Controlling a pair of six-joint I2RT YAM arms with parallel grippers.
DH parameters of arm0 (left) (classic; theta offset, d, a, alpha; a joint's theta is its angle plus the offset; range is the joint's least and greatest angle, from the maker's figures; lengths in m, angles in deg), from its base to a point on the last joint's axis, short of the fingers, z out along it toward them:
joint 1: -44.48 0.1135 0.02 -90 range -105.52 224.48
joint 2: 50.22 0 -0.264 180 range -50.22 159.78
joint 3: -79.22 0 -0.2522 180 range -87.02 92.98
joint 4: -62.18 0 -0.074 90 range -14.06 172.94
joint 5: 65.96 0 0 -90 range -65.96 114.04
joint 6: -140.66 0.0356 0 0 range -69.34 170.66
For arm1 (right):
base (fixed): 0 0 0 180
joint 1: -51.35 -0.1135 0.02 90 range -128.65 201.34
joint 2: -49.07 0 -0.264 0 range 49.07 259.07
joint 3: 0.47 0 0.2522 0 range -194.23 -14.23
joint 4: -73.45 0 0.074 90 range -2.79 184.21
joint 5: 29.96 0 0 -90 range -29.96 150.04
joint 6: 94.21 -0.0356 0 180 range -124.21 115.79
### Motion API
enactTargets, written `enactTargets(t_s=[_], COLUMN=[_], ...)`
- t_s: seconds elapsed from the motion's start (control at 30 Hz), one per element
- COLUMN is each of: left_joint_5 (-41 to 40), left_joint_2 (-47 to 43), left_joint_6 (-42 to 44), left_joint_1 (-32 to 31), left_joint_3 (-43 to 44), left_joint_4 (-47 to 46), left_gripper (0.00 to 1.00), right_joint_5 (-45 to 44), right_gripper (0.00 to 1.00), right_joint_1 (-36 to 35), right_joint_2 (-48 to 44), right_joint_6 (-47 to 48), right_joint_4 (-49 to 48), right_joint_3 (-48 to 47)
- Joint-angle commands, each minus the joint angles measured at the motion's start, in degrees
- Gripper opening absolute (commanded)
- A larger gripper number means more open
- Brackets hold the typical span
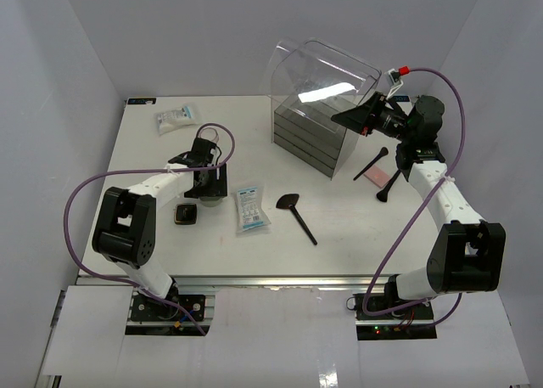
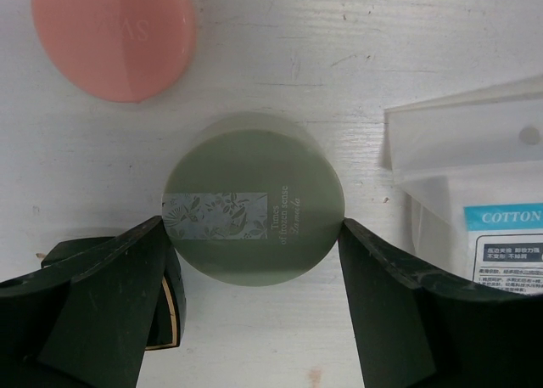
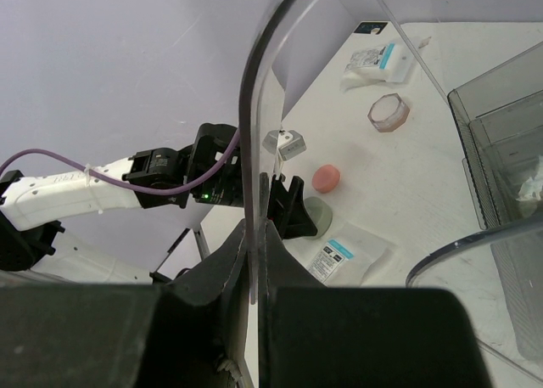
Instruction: Organize the makeup
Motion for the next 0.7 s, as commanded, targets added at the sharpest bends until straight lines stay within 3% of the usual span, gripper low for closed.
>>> enactTargets(t_s=[0.0,0.2,0.27,0.43,0.67], left_joint_5=[-0.6,1.1,1.7,4.9,12.5], left_joint_2=[0.3,0.3,-0.5,-6.2,-14.6], left_joint_6=[0.1,0.1,0.0,-0.7,-3.4], left_joint_1=[0.1,0.1,0.0,-0.6,-1.1], left_joint_3=[0.7,0.8,1.0,0.5,-0.8], left_joint_4=[0.1,0.0,-0.2,-2.2,-7.4], left_gripper=[0.85,0.61,0.46,0.29,0.17], right_joint_5=[2.0,2.1,2.1,2.2,2.3], right_gripper=[0.08,0.08,0.08,0.08,0.08], right_joint_1=[0.2,0.1,0.1,0.2,0.1], right_joint_2=[-1.3,-1.5,-1.7,-1.8,-2.0], right_joint_6=[-0.2,-0.3,-0.5,-0.5,-0.6], right_joint_4=[-5.9,-6.1,-6.1,-6.2,-6.3], right_joint_3=[-0.2,-0.1,0.0,0.2,0.4])
